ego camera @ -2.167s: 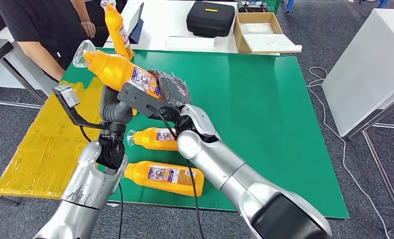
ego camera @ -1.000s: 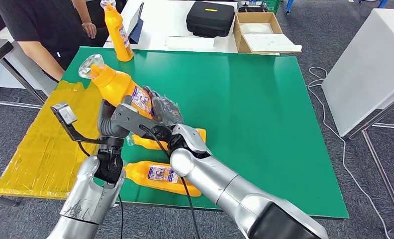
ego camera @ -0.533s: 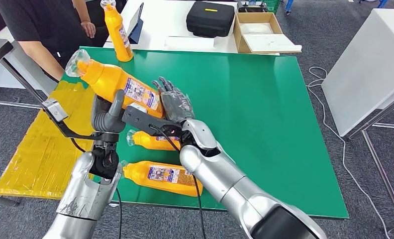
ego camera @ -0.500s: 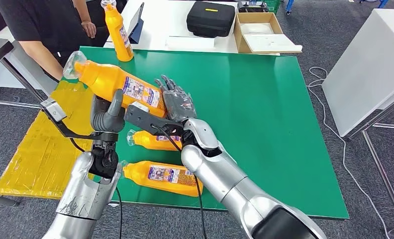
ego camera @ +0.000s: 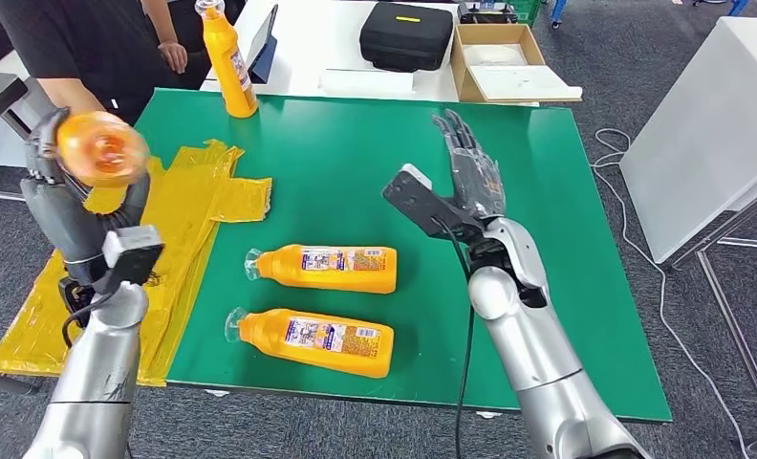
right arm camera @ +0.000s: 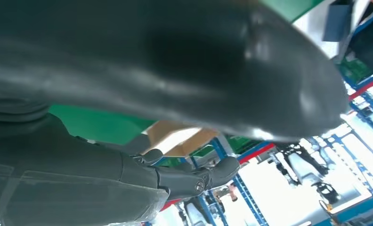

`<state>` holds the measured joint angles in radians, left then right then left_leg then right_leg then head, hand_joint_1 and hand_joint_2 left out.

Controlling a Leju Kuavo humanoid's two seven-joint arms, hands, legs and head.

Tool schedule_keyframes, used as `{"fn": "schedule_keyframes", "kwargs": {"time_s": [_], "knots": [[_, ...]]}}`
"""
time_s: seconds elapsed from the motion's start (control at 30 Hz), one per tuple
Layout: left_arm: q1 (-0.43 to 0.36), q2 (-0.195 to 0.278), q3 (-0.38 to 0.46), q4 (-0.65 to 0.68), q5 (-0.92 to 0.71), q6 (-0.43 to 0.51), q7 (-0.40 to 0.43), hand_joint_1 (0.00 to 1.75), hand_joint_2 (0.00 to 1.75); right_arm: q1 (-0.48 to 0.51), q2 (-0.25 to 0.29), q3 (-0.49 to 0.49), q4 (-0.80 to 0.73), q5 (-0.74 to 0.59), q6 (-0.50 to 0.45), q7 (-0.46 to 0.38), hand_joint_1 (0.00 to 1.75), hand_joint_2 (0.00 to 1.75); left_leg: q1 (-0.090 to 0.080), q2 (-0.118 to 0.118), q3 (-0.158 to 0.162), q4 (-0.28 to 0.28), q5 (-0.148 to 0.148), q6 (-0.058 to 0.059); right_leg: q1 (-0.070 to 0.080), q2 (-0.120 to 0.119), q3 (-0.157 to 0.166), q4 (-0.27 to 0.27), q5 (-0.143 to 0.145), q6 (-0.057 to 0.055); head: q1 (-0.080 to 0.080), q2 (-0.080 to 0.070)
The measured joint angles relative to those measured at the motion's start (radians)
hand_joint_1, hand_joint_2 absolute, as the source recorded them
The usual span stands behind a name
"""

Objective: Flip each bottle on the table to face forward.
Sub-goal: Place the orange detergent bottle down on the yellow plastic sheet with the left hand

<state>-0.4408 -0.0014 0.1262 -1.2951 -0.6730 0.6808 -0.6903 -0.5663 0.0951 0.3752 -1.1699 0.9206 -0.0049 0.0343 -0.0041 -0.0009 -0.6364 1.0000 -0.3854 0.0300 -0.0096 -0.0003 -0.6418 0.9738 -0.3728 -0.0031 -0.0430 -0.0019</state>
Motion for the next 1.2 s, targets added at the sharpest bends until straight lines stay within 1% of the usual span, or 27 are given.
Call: {"fn": "schedule_keyframes", "kwargs": {"time_s": [0.07, 0.13, 0.2, 0.3, 0.37, 0.43, 0.5, 0.6, 0.7, 0.73, 0.8, 0.9, 0.97, 1.0, 1.07, 1.2], "knots": [[-0.001, 0.003, 0.031, 0.005, -0.071, 0.010, -0.006, 1.75, 1.75, 0.016, -0.023, -0.003, -0.017, -0.007, 0.000, -0.004, 0.00, 0.00, 0.000, 0.001, 0.000, 0.000, 0.000, 0.000, 0.000, 0.001, 0.000, 0.000, 0.000, 0.000, 0.000, 0.000], [-0.001, 0.005, 0.048, 0.009, -0.044, 0.011, -0.006, 1.75, 1.75, 0.027, -0.037, -0.003, -0.030, -0.008, 0.000, -0.005, 0.00, 0.00, 0.000, 0.002, 0.000, 0.000, 0.000, 0.000, 0.000, 0.001, 0.000, 0.000, 0.000, 0.000, 0.000, 0.000], [-0.002, 0.005, 0.067, 0.011, -0.076, 0.011, -0.006, 1.75, 1.75, 0.034, -0.050, -0.003, -0.038, -0.013, 0.000, -0.005, 0.00, 0.00, 0.000, 0.002, 0.000, 0.000, 0.000, 0.000, 0.000, 0.001, 0.000, 0.000, 0.000, 0.000, 0.000, 0.000], [0.002, 0.007, 0.117, 0.010, -0.261, 0.011, -0.008, 1.75, 1.75, 0.039, -0.072, -0.001, -0.045, -0.045, -0.002, -0.013, 0.00, 0.00, 0.000, 0.001, 0.000, 0.000, 0.000, 0.000, 0.000, 0.001, 0.000, 0.000, 0.000, 0.000, 0.000, 0.000], [0.009, 0.021, 0.151, 0.015, -0.306, 0.012, -0.010, 1.75, 1.75, 0.045, -0.094, 0.001, -0.046, -0.080, -0.007, -0.031, 0.00, 0.00, 0.000, 0.002, 0.000, 0.000, 0.000, 0.000, 0.000, 0.001, 0.000, 0.000, 0.000, 0.000, 0.000, 0.000], [0.016, 0.044, 0.178, 0.028, -0.288, 0.012, -0.009, 1.75, 1.75, 0.053, -0.123, 0.002, -0.046, -0.115, -0.014, -0.052, 0.00, 0.00, 0.000, 0.002, 0.000, 0.000, 0.000, 0.000, 0.000, 0.002, 0.000, 0.000, 0.000, 0.000, 0.000, 0.000], [0.021, 0.062, 0.203, 0.041, -0.307, 0.012, -0.008, 1.75, 1.75, 0.058, -0.147, 0.004, -0.046, -0.140, -0.018, -0.068, 0.00, 0.00, 0.000, 0.002, 0.000, 0.000, 0.000, 0.000, 0.000, 0.002, -0.001, 0.000, 0.000, 0.000, 0.000, 0.000], [0.025, 0.071, 0.235, 0.057, -0.426, 0.012, -0.007, 1.75, 1.75, 0.058, -0.168, 0.015, -0.046, -0.164, -0.017, -0.077, 0.00, 0.00, 0.000, 0.001, -0.001, 0.000, 0.000, 0.000, 0.000, 0.001, -0.001, 0.000, 0.000, 0.000, 0.000, 0.000], [0.030, 0.068, 0.265, 0.077, -0.624, 0.012, 0.002, 1.75, 1.75, 0.058, -0.179, 0.038, -0.045, -0.179, -0.016, -0.077, 0.00, 0.00, 0.000, 0.002, -0.001, 0.000, 0.000, 0.000, 0.000, 0.001, -0.001, 0.000, 0.000, 0.000, 0.000, 0.000], [0.032, 0.065, 0.272, 0.088, -0.697, 0.012, 0.020, 1.75, 1.75, 0.058, -0.181, 0.047, -0.044, -0.182, -0.016, -0.078, 0.00, 0.00, 0.000, 0.002, -0.001, 0.000, 0.000, 0.000, 0.000, 0.001, -0.001, 0.000, 0.000, 0.000, 0.000, 0.000], [0.036, 0.062, 0.274, 0.116, -0.799, 0.012, 0.088, 1.75, 1.75, 0.058, -0.184, 0.066, -0.042, -0.188, -0.019, -0.080, 0.00, 0.00, 0.000, 0.002, -0.001, 0.000, 0.000, 0.000, 0.000, 0.001, -0.001, 0.000, 0.000, 0.000, 0.000, 0.000], [0.042, 0.071, 0.231, 0.176, -0.861, 0.012, 0.244, 1.75, 1.75, 0.060, -0.187, 0.093, -0.042, -0.197, -0.028, -0.082, 0.00, 0.00, 0.000, 0.002, -0.001, 0.000, 0.000, 0.000, 0.000, 0.001, -0.001, 0.000, 0.000, 0.000, 0.000, 0.000], [0.043, 0.092, 0.162, 0.229, -0.884, 0.012, 0.377, 1.75, 1.75, 0.064, -0.188, 0.106, -0.042, -0.199, -0.030, -0.082, 0.00, 0.00, 0.000, 0.001, -0.001, 0.000, 0.000, 0.000, 0.000, 0.000, -0.001, 0.000, 0.000, 0.000, 0.000, 0.000], [0.044, 0.104, 0.122, 0.254, -0.889, 0.012, 0.431, 1.75, 1.75, 0.066, -0.188, 0.112, -0.042, -0.198, -0.030, -0.081, 0.00, 0.00, 0.000, 0.001, -0.001, 0.000, 0.000, 0.000, 0.000, 0.000, -0.001, 0.000, 0.000, 0.000, 0.000, 0.000], [0.045, 0.125, 0.047, 0.301, -0.894, 0.012, 0.503, 1.75, 1.75, 0.074, -0.189, 0.120, -0.045, -0.190, -0.027, -0.080, 0.00, 0.00, 0.000, 0.001, -0.001, 0.000, 0.000, 0.000, 0.000, 0.000, -0.001, 0.000, 0.000, 0.000, 0.000, 0.000], [0.042, 0.146, -0.087, 0.406, -0.898, 0.013, 0.616, 1.75, 1.75, 0.096, -0.190, 0.124, -0.065, -0.152, -0.005, -0.085, 0.00, 0.00, 0.000, 0.001, -0.001, 0.000, 0.000, 0.000, 0.000, 0.001, -0.001, 0.000, 0.000, 0.000, 0.000, 0.000]]}}
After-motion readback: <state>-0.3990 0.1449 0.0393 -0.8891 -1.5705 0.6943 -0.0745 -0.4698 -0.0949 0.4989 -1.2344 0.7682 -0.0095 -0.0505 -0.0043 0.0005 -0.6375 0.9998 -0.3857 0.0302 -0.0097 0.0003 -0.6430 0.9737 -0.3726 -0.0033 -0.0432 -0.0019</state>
